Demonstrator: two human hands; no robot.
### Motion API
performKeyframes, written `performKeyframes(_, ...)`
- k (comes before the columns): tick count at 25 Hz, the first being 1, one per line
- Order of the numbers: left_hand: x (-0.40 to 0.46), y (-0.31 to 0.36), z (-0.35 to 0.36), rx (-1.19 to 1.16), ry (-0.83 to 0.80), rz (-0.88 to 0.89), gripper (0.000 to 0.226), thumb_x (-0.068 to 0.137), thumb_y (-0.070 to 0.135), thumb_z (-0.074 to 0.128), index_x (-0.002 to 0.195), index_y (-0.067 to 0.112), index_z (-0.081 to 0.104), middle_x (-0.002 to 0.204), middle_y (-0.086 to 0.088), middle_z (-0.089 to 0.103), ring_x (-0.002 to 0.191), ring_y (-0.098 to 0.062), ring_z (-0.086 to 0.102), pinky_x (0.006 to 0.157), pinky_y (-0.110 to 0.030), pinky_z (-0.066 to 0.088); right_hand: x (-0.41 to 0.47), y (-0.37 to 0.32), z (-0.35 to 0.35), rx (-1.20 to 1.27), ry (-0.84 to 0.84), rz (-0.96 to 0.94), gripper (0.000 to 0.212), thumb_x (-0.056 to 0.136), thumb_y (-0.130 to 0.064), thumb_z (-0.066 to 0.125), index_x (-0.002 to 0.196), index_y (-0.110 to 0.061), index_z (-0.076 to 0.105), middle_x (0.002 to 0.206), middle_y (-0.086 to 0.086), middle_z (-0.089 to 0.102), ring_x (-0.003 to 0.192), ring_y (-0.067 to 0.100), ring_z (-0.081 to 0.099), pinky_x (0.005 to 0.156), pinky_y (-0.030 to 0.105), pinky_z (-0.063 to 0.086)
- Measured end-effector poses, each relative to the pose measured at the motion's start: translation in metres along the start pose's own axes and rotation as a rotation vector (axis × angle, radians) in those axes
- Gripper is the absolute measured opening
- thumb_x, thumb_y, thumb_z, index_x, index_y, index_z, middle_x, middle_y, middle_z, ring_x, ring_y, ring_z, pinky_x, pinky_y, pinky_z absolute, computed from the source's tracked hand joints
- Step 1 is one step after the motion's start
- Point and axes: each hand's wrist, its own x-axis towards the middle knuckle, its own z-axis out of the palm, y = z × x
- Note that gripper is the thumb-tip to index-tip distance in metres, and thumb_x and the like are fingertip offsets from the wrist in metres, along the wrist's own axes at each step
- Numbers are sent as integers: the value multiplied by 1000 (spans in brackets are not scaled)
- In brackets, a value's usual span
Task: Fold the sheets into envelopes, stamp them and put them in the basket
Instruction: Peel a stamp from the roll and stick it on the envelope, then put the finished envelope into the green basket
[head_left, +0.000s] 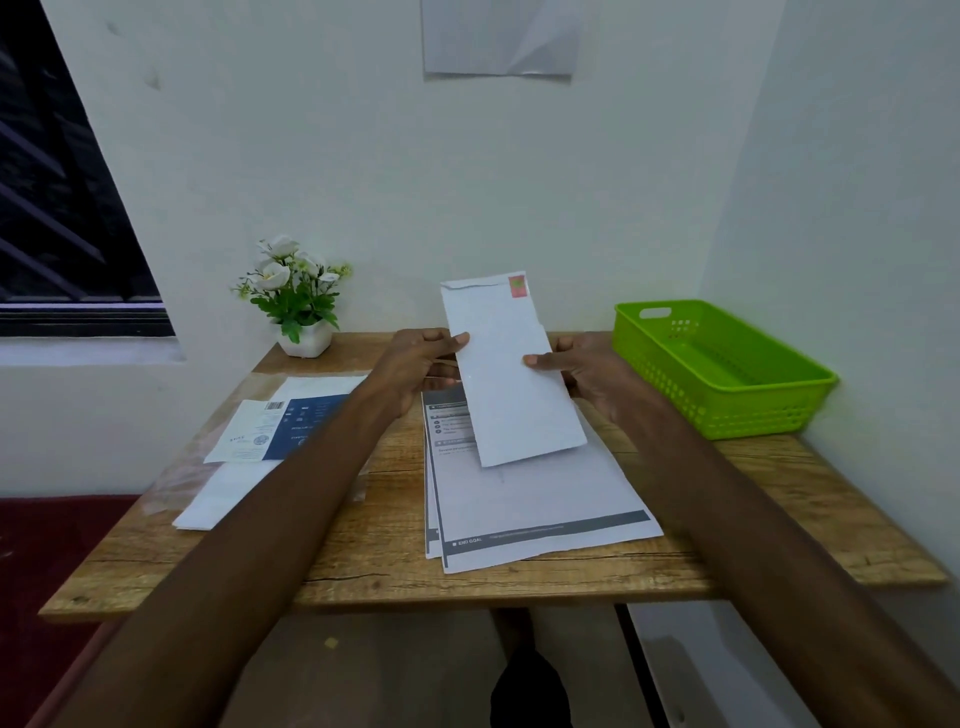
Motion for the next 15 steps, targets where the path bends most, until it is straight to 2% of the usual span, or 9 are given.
performKeyframes(2,-4,3,7,-18,6,8,27,86,28,82,101,6,76,88,-10,78,57,-12,66,52,-21,55,-17,0,0,-6,5,-2,32,84,-9,79,114,1,72,108,14,77,95,27,75,82,37,60)
performKeyframes(5,-10,10,25,-34,-13,16,26,86,24,82,102,5,77,91,-10,79,58,-12,68,53,-21,55,-40,-9,-10,-50,75,-68,29,81,-4,79,110,-1,74,102,11,79,90,25,76,71,31,60)
performKeyframes(9,-14,35,64,-97,-39,31,33,85,21,82,111,2,75,102,-12,79,76,-20,75,63,-27,61,-68,-33,-34,-139,201,-128,22,81,-3,79,102,1,75,96,12,79,84,25,77,74,35,61)
performKeyframes(15,-5,76,133,-121,-78,3,31,79,18,87,103,2,75,89,-9,80,67,-15,75,53,-22,55,-98,-70,-91,-140,403,-168,19,76,-1,83,92,3,74,86,13,79,67,23,76,53,27,57)
